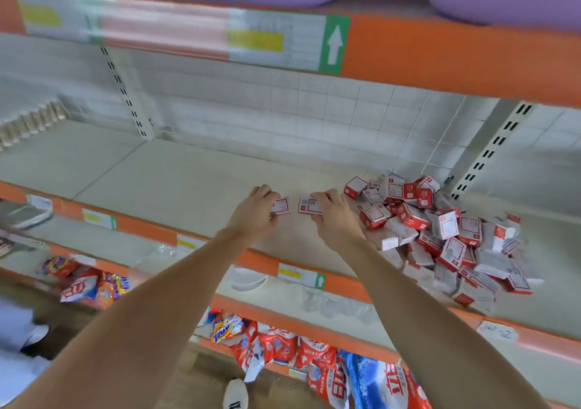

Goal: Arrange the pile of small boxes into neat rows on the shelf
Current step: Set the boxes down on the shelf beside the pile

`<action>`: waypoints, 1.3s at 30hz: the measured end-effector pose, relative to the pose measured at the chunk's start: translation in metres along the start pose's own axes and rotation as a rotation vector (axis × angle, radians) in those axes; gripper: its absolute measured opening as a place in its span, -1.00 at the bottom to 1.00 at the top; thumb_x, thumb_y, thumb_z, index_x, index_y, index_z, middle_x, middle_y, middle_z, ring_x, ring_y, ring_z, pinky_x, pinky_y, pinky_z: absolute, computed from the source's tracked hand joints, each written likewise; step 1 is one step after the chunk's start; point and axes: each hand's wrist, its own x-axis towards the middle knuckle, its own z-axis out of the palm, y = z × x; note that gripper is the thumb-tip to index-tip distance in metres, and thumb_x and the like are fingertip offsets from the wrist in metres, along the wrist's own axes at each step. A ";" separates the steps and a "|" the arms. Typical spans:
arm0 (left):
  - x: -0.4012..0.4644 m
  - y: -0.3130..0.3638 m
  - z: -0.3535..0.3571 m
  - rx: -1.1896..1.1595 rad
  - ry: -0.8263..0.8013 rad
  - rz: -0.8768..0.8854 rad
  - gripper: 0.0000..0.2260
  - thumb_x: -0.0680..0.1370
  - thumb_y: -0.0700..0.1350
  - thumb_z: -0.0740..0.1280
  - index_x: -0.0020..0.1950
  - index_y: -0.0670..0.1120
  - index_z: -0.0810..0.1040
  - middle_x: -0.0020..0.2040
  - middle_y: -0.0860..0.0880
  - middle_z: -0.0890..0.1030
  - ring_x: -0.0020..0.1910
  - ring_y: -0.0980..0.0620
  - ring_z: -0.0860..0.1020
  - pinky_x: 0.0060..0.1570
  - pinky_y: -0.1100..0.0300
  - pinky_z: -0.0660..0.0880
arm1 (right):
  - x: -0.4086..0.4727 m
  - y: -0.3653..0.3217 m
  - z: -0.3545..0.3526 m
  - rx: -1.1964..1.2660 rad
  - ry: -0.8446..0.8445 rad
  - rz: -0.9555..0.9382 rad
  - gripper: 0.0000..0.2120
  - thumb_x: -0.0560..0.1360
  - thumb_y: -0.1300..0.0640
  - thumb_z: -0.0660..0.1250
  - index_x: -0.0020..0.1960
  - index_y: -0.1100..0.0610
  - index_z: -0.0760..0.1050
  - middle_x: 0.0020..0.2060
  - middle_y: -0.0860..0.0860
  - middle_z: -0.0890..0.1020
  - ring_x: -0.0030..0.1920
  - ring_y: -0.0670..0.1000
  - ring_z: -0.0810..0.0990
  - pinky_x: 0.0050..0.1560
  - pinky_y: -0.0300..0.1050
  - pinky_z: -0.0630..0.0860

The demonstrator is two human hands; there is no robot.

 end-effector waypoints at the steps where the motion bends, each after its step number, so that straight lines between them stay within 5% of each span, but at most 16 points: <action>1: 0.005 -0.010 -0.001 -0.015 -0.002 0.023 -0.66 0.46 -0.22 0.38 0.23 -0.18 0.53 0.12 -0.12 0.47 0.17 -0.10 0.42 -0.07 -0.03 0.53 | 0.006 -0.006 0.004 -0.010 0.005 0.020 -0.56 0.58 0.20 0.27 0.44 0.11 0.33 0.31 0.11 0.36 0.35 0.14 0.30 0.21 0.02 0.40; 11: 0.032 -0.072 -0.005 -0.075 -0.001 0.197 -0.68 0.44 -0.24 0.43 0.19 -0.19 0.56 0.05 -0.14 0.53 0.05 -0.18 0.49 -0.04 -0.06 0.51 | 0.030 -0.041 0.035 -0.025 0.126 0.169 -0.55 0.47 0.23 0.42 0.34 0.21 0.46 0.20 0.11 0.53 0.23 0.19 0.39 0.26 0.03 0.37; 21: 0.052 -0.084 -0.009 -0.058 -0.030 0.266 -0.72 0.50 -0.20 0.38 0.21 -0.17 0.56 0.05 -0.13 0.54 0.09 -0.18 0.44 0.05 0.00 0.40 | 0.038 -0.052 0.037 0.028 0.124 0.345 -0.57 0.53 0.24 0.38 0.38 0.20 0.42 0.25 0.10 0.41 0.29 0.13 0.33 0.29 0.01 0.39; 39: 0.090 -0.098 -0.005 0.015 -0.143 0.274 -0.72 0.57 -0.03 0.35 0.25 -0.07 0.55 0.11 -0.01 0.56 0.18 -0.08 0.38 0.15 0.13 0.28 | 0.081 -0.049 0.050 -0.008 0.092 0.381 -0.57 0.54 0.19 0.37 0.39 0.13 0.43 0.24 0.05 0.45 0.24 0.14 0.31 0.27 -0.03 0.34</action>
